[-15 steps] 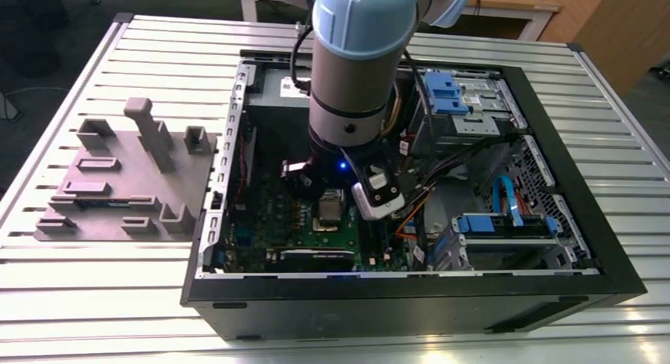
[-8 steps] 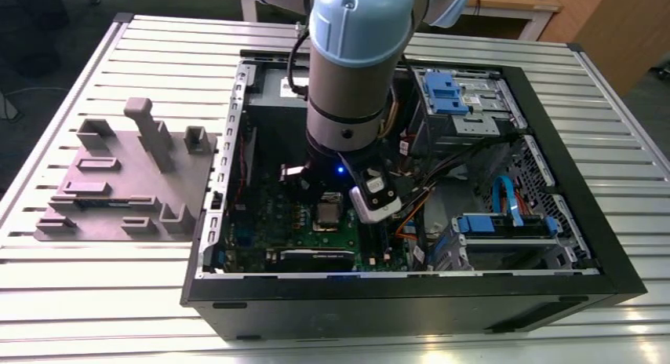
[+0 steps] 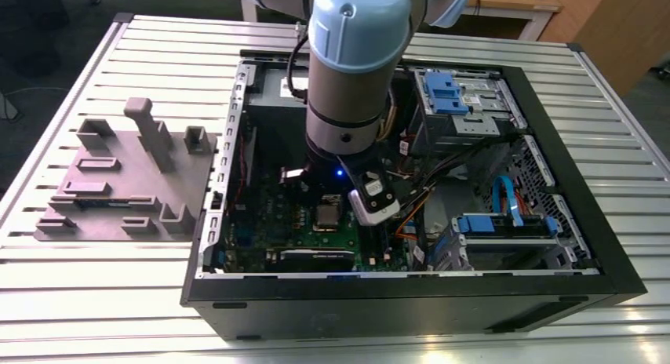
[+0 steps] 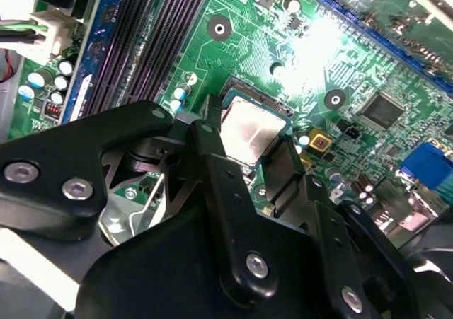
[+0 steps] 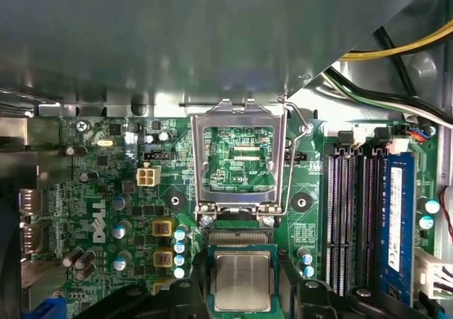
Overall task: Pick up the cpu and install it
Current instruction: 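Place the cpu into insertion slot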
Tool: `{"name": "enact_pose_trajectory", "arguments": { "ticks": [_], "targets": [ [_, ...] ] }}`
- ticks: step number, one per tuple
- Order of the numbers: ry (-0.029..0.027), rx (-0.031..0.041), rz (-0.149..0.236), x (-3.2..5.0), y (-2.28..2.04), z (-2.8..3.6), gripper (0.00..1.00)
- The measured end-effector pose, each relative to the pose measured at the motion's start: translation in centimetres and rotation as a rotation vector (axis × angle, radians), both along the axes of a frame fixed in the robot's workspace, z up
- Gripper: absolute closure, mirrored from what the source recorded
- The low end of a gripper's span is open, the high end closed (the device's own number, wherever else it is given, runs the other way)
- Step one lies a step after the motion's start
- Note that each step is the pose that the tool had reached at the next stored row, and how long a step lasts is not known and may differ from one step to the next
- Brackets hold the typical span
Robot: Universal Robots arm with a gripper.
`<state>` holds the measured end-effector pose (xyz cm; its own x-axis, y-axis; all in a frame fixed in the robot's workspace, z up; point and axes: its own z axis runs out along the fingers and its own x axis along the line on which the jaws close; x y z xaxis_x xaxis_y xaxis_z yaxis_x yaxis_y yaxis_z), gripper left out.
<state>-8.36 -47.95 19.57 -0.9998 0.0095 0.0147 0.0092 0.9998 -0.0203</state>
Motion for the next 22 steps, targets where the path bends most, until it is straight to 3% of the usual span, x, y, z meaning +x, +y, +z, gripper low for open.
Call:
{"name": "enact_pose_trajectory", "arguments": {
  "ticks": [13, 22],
  "targets": [
    [0.0005, -0.0011, 0.000, -0.11, -0.02, -1.07, 0.53],
    [0.0002, -0.0003, 0.000, -0.10, 0.00, -1.12, 0.53]
  ]
}}
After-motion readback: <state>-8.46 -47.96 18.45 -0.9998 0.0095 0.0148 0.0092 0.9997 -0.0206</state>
